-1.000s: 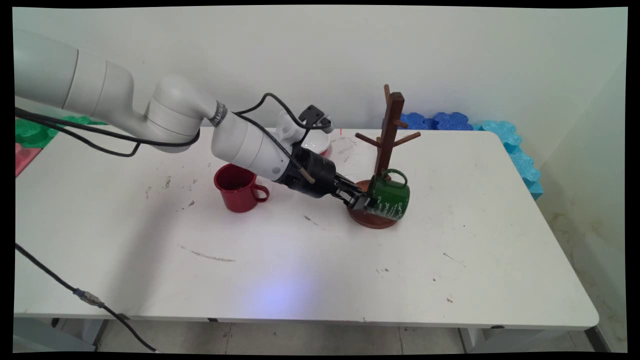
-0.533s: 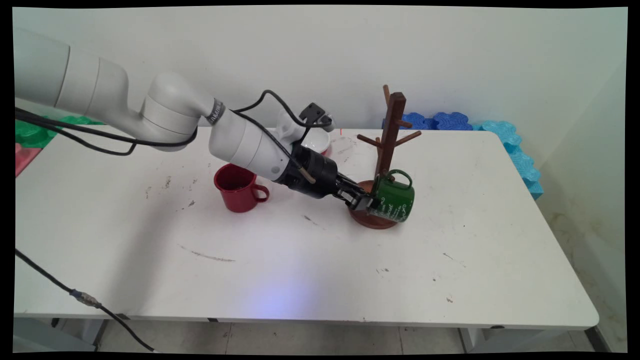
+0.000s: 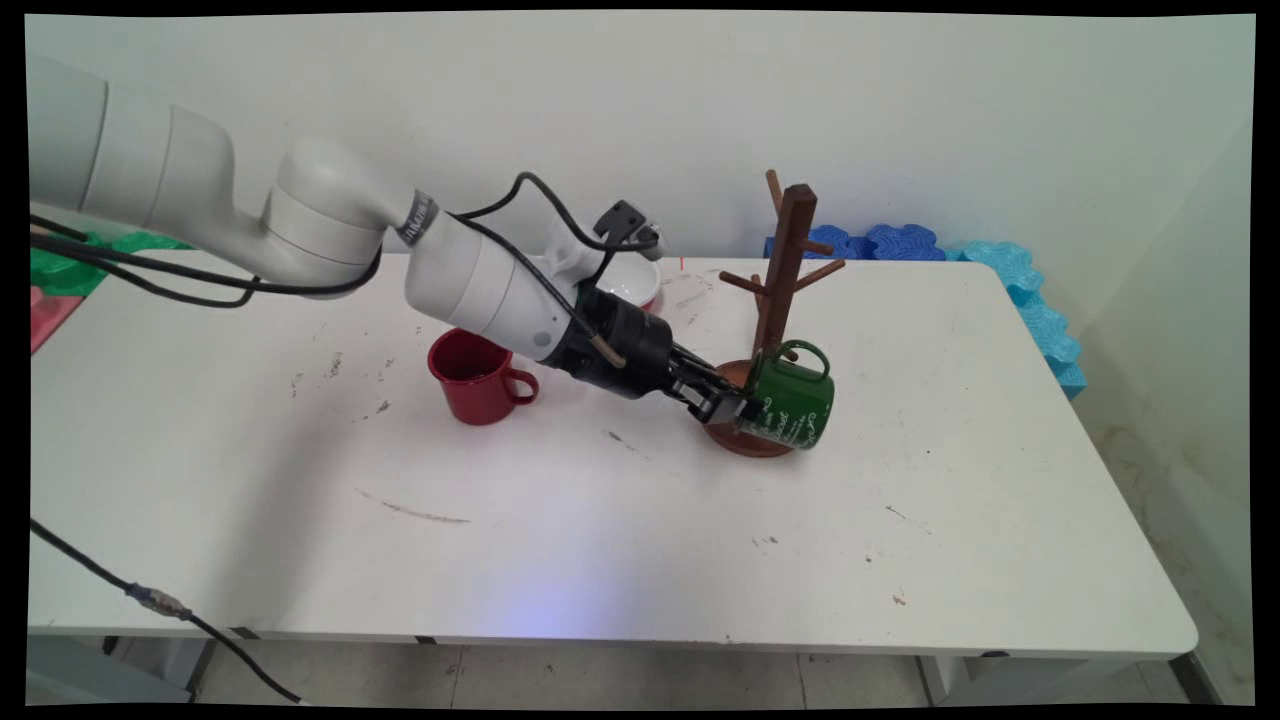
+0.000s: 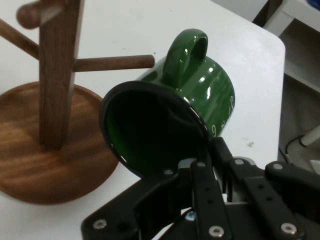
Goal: Place the picked object on the table
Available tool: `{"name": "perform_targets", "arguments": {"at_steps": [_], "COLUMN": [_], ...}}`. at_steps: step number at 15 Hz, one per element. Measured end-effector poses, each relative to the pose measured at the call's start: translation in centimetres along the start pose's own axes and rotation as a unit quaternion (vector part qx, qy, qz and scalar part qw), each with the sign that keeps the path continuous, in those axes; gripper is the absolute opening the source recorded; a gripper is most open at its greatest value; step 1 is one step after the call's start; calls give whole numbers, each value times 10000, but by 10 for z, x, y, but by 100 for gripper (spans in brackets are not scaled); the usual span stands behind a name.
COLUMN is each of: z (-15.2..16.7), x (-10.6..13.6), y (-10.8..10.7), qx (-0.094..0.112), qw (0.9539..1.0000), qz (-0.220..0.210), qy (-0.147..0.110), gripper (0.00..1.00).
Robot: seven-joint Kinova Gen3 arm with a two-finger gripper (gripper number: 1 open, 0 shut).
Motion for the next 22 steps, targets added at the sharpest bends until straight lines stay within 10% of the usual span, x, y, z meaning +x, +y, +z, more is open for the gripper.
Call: {"name": "perform_targets", "arguments": {"at_steps": [13, 22], "z": [-44, -90], "x": [-5, -4], "y": [15, 9], "qx": [-88, 205], "qw": [9985, 9922], "qz": [509, 1161], "qy": [-175, -406], "gripper": [0, 0]}}
